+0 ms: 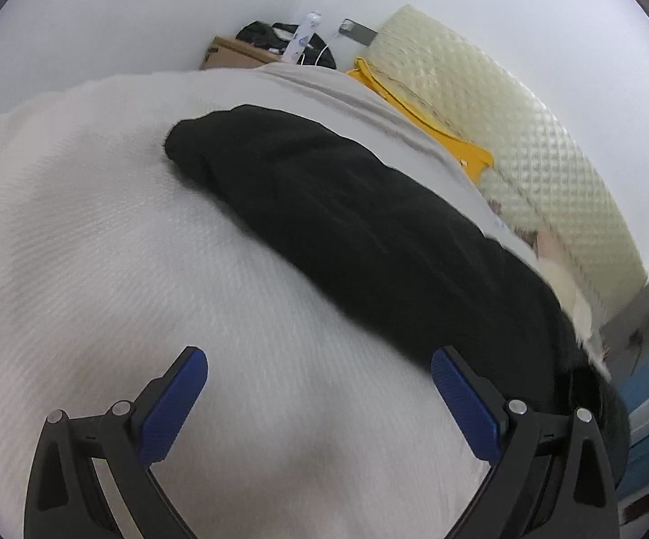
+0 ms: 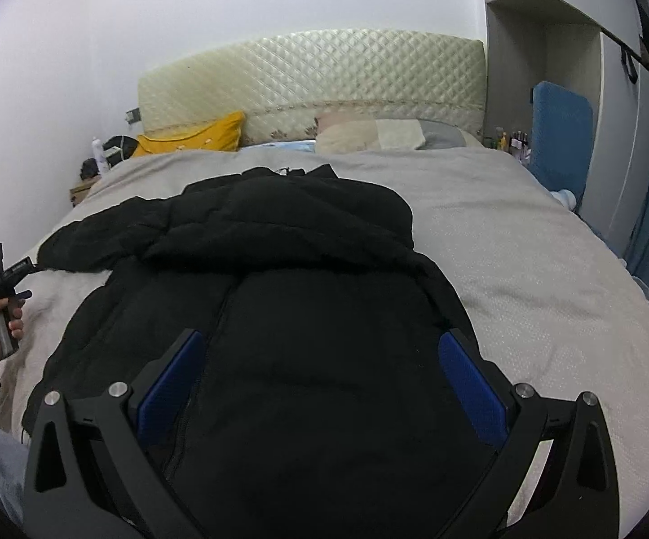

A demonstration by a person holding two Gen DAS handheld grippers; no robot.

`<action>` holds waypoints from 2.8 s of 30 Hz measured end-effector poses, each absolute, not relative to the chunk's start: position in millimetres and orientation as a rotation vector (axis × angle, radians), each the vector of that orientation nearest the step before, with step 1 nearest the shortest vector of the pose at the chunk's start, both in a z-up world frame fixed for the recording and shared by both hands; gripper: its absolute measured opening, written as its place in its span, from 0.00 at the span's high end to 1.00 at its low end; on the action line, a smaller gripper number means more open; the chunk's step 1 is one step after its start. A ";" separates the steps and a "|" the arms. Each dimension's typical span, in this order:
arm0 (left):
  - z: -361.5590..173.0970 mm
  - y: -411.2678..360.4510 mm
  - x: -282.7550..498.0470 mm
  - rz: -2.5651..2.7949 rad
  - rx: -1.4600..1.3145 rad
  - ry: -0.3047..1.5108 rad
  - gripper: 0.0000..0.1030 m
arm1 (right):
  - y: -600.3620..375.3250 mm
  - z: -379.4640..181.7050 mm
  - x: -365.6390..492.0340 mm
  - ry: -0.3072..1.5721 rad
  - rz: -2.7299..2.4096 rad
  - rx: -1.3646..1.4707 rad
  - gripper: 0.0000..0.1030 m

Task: Fold large clothes
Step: 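Grasp the other sleeve cuff with the left gripper, then lift the sleeve with the left gripper and fold it across the body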

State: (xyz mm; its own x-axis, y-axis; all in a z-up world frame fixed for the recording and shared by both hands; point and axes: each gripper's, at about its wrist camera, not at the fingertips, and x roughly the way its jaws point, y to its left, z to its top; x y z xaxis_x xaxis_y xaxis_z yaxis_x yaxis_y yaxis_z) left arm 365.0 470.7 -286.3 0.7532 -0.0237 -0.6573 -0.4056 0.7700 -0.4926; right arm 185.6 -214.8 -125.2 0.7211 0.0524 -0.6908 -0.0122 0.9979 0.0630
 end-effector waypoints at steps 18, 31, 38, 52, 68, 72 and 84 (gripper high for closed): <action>-332.3 558.8 492.6 0.234 -0.919 0.631 0.22 | -169.0 -168.4 248.7 0.913 0.021 0.003 0.00; -244.4 539.0 463.0 0.246 -0.770 0.587 0.88 | -181.2 -149.1 235.6 0.869 0.022 0.036 0.00; -163.7 501.7 441.5 0.245 -0.635 0.542 0.89 | -189.2 -135.0 222.2 0.822 0.036 0.005 0.00; -23.9 368.7 413.2 0.187 -0.357 0.524 0.90 | -204.7 -119.3 203.0 0.747 0.072 0.052 0.00; 89.7 151.9 409.6 0.006 -0.060 0.438 0.90 | -250.1 -100.0 197.7 0.672 0.033 0.054 0.00; 93.7 83.5 419.5 -0.100 0.001 0.437 0.90 | -259.7 -99.2 197.8 0.671 0.046 0.080 0.00; 7.5 -113.9 457.5 -0.405 0.130 0.556 0.90 | -276.2 -106.7 196.9 0.685 0.059 0.124 0.00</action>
